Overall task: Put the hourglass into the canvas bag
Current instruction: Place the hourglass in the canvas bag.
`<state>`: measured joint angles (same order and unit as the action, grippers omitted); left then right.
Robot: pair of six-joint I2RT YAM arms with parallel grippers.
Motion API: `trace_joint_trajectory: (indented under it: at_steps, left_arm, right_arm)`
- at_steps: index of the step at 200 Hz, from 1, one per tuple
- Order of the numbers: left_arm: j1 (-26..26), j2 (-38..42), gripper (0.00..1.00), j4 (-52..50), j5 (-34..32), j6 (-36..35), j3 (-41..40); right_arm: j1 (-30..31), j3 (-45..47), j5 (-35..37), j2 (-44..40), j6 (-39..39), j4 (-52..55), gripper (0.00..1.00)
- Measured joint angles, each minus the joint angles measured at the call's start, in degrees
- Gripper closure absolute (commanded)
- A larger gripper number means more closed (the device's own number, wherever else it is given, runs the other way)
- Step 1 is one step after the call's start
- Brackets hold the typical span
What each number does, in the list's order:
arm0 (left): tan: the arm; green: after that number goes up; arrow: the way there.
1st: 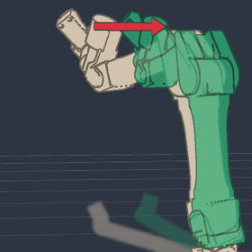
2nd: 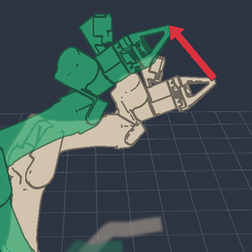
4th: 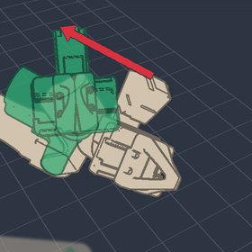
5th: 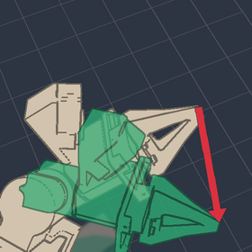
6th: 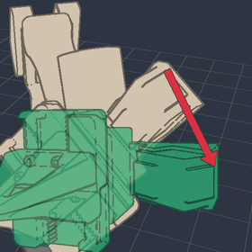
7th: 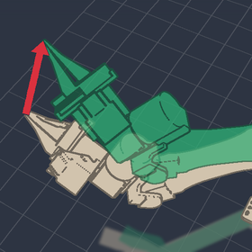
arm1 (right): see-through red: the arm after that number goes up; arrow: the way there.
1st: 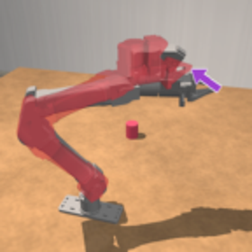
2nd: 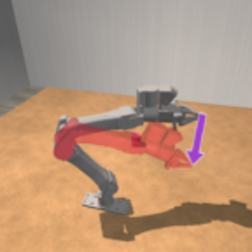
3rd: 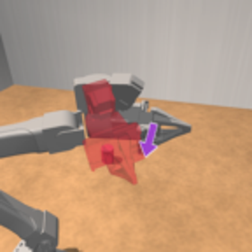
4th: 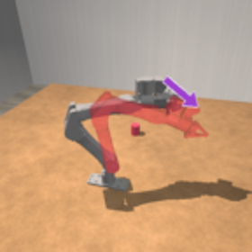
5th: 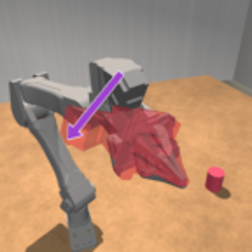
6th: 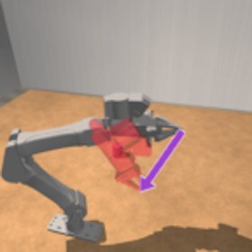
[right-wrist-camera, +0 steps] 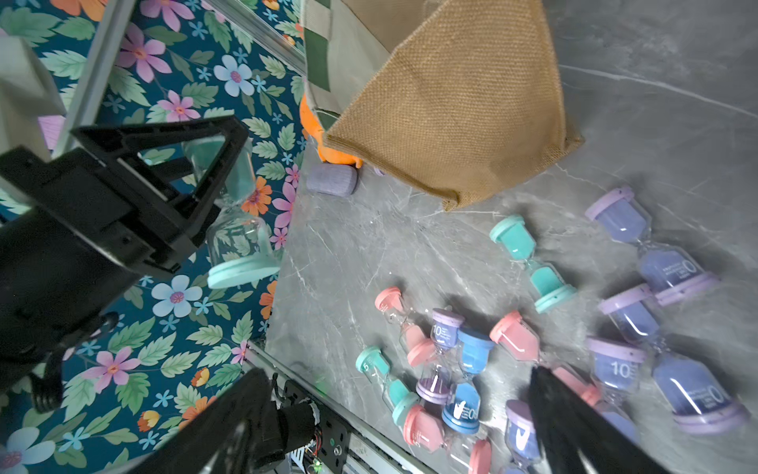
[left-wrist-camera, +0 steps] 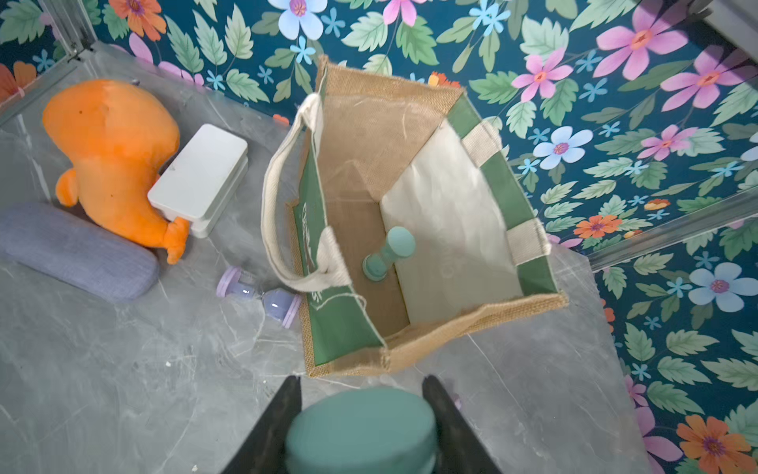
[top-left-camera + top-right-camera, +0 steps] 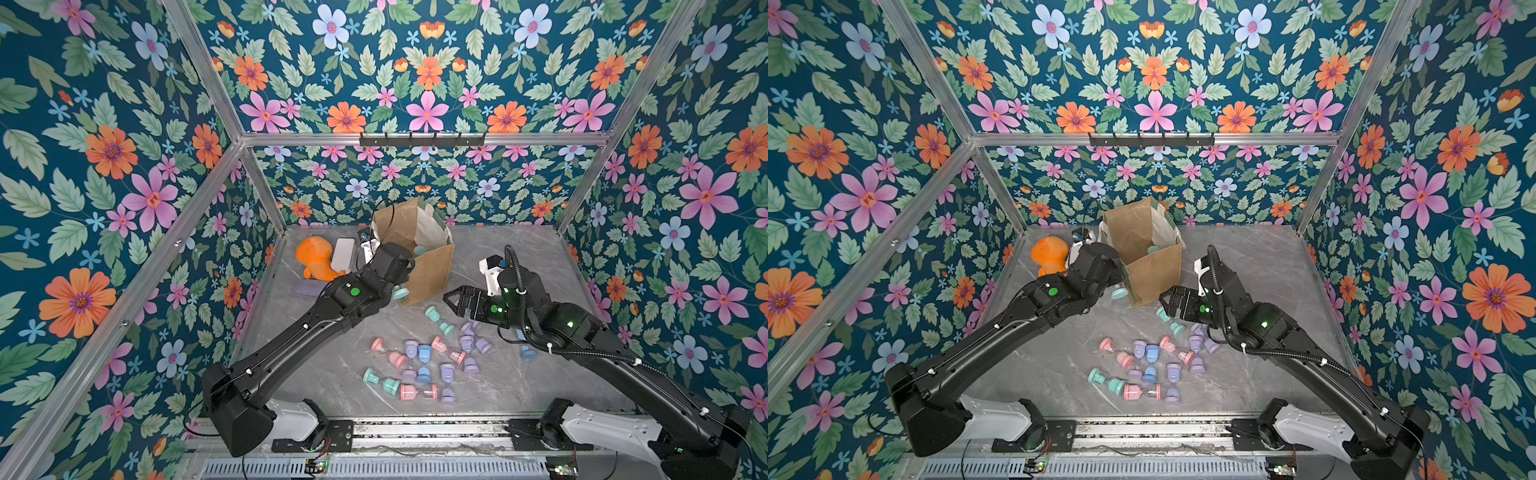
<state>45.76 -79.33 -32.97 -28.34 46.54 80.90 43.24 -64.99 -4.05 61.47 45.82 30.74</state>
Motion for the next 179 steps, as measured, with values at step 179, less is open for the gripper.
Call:
trace_joint_trajectory:
  at_steps: [179]
  left_arm:
    - [-15.5,-39.3,0.78,2.5,11.0,-16.1,34.9]
  right_arm:
    - [-7.3,-9.5,-3.0,13.9,-8.9,-6.9,0.01]
